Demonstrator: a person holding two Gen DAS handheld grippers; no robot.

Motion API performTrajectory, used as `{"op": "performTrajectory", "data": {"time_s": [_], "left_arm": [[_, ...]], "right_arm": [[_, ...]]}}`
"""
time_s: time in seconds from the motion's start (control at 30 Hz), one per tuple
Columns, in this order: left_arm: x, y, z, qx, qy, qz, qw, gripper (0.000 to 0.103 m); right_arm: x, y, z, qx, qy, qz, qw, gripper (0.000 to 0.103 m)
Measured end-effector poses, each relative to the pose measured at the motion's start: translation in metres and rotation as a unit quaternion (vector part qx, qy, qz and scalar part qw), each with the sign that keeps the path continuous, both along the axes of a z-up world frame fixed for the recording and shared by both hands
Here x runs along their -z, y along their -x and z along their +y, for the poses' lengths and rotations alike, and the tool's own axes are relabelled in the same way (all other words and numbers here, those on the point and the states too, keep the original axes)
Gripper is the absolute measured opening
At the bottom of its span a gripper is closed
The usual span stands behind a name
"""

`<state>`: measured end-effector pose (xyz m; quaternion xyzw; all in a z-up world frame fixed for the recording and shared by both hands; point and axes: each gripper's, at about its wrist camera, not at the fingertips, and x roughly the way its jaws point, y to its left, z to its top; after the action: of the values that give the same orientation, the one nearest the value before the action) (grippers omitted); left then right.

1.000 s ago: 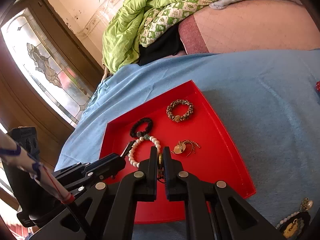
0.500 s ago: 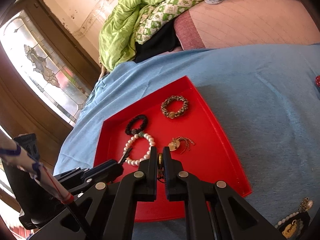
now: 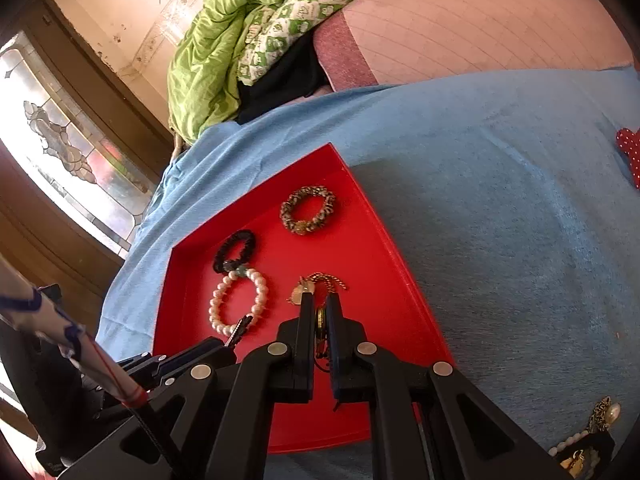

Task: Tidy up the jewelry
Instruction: 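Carry the hair clip and gold charm over the red tray and open both grippers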

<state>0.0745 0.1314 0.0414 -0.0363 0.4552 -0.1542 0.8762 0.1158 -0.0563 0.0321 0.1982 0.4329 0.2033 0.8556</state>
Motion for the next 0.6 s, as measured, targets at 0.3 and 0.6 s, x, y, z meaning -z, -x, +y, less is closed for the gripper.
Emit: {"op": "performTrajectory", "data": {"time_s": [0.3,0.6], "left_arm": [[0.0083,-0.0079,-0.0076,-0.006,-0.011,0.011,0.9999,0.014],[0.0074,-0.0078,-0.0069,-0.005,-0.004,0.01,0.9999,0.018]], "right_arm": [[0.0028,-0.0011,-0.0044,0.005,-0.001,0.01,1.0,0.007],[0.0012,-0.0008,-0.0046,0.004,-0.001,0.011,1.0,0.007]]}}
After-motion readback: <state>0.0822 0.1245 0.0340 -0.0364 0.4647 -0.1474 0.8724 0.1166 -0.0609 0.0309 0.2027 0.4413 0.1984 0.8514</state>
